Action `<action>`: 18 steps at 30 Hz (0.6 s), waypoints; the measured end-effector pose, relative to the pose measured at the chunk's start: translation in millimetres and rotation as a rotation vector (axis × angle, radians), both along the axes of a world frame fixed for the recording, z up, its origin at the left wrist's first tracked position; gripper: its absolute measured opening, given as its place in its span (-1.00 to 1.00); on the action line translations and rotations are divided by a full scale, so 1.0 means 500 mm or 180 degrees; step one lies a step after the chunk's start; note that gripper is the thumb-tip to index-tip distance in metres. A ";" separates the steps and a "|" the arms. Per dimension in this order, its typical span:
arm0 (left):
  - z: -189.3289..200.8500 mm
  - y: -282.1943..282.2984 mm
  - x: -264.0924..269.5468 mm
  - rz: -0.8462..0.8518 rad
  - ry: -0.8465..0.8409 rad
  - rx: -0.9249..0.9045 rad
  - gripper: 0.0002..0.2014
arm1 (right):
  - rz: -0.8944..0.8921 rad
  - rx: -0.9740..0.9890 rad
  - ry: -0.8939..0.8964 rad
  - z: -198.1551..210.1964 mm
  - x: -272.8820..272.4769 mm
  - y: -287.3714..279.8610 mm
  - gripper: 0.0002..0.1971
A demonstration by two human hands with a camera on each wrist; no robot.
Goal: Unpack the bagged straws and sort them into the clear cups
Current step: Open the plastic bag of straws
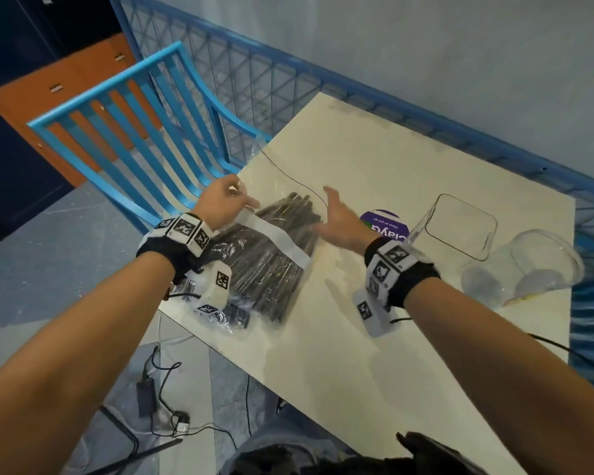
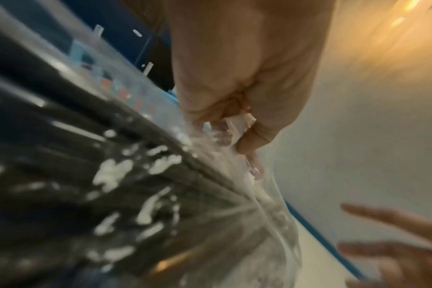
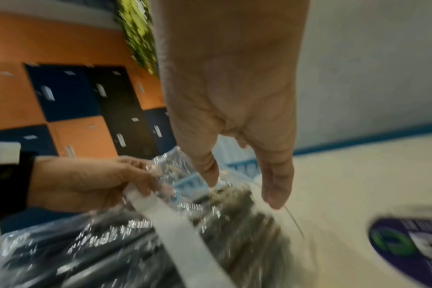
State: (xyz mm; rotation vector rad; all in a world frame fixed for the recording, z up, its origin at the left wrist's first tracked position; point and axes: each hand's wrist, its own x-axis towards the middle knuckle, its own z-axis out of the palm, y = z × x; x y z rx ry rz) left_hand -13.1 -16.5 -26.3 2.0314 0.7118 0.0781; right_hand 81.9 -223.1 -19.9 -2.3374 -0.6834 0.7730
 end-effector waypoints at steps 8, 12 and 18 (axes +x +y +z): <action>0.123 -0.031 -0.011 -0.0547 -0.0795 -0.0911 -0.73 | 0.0235 0.0269 -0.0882 0.197 0.031 -0.060 -0.31; 0.164 -0.055 -0.005 -0.0601 -0.0904 -0.0875 -0.81 | 0.0282 0.0729 -0.0507 0.229 -0.004 -0.111 -0.80; 0.188 -0.098 0.012 -0.0335 -0.0766 0.0886 -0.63 | -0.0337 0.1302 0.0102 0.199 -0.040 -0.157 -0.84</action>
